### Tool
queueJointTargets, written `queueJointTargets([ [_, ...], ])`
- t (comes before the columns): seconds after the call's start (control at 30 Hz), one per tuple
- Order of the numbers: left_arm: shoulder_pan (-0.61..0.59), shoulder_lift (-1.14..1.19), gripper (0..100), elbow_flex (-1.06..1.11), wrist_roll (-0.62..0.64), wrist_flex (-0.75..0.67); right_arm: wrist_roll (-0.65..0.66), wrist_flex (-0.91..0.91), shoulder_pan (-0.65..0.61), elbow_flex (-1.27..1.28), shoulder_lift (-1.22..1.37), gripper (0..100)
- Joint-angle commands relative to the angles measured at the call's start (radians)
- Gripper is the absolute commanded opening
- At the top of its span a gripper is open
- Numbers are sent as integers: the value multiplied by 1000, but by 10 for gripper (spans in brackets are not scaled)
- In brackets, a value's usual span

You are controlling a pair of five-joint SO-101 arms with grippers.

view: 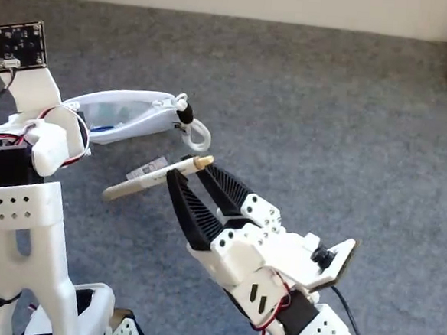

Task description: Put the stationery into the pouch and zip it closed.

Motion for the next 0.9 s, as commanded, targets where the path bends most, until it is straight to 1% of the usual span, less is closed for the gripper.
queueJointTargets([
  [0.0,16,22,7,28,-6,-3,12,-25,64,-28,8,4],
  [0.23,16,22,7,28,-5,-3,11,-45,143,-229,162,4],
  [0.53,12,22,7,44,-5,-9,12,-45,153,-467,461,4],
  [0.73,12,22,7,44,-5,-9,12,-45,226,-607,685,4],
  [0.87,12,22,7,44,-5,-9,14,-45,260,-654,791,4],
])
